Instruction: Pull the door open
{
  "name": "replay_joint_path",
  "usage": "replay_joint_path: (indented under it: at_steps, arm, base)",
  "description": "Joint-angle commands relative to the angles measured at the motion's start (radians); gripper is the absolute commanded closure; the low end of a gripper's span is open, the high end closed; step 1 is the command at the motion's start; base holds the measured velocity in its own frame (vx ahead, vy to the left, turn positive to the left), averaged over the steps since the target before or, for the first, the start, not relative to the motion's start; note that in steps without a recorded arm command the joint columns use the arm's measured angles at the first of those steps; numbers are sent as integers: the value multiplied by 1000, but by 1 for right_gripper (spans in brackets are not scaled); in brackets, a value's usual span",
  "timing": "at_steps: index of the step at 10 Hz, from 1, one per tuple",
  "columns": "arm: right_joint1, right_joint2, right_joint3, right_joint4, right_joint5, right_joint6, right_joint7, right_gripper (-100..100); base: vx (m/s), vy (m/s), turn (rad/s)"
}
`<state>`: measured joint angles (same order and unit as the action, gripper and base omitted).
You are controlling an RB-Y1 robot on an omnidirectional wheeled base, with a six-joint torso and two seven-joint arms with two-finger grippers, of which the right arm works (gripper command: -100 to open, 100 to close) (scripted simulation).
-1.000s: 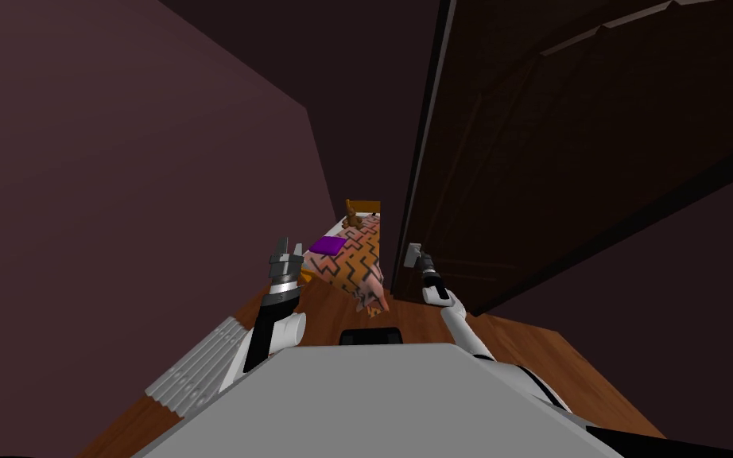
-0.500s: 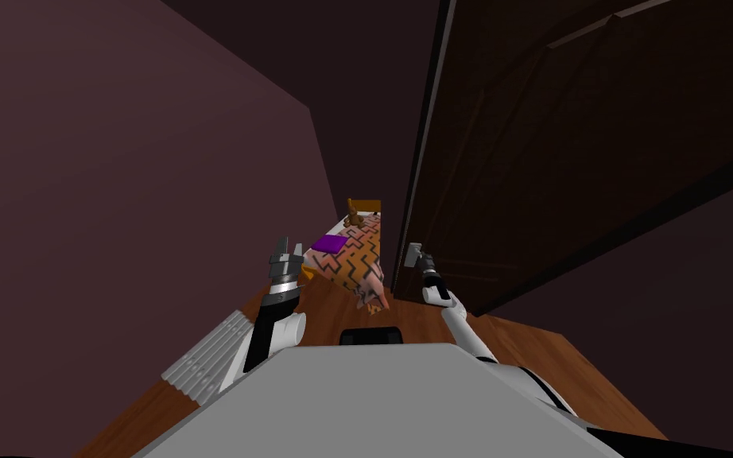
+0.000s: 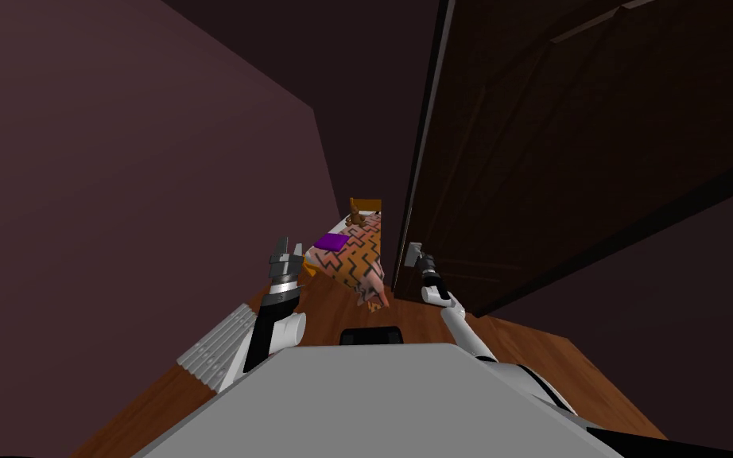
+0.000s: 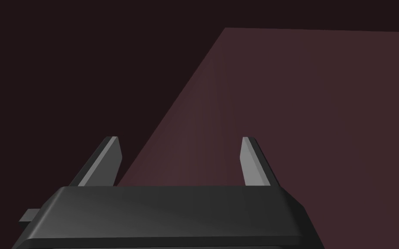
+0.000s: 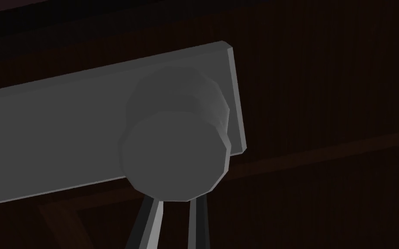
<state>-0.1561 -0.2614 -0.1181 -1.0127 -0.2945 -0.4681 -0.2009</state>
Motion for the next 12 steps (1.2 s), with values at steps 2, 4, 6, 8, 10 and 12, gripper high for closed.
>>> replay_joint_path:
  at_steps: [2, 4, 6, 8, 10, 12]
  arm:
    - [-15, -8, 44, -15, -80, -18, -79, 100]
    - [20, 1, 30, -32, -130, 10, -126, -100]
    - [24, 19, 29, -43, -174, 14, -174, -100]
    - [28, 42, 28, -58, -229, 19, -233, -100]
    - [30, 54, 27, -66, -259, 21, -268, -100]
    - [34, 80, 26, -83, -322, 27, -331, -100]
  base:
    - [-57, -28, 96]
    - [-61, -43, 50]
    - [-108, -35, 111]
    - [-101, -5, 84]
    - [-77, -24, 57]
    - [-64, -38, 78]
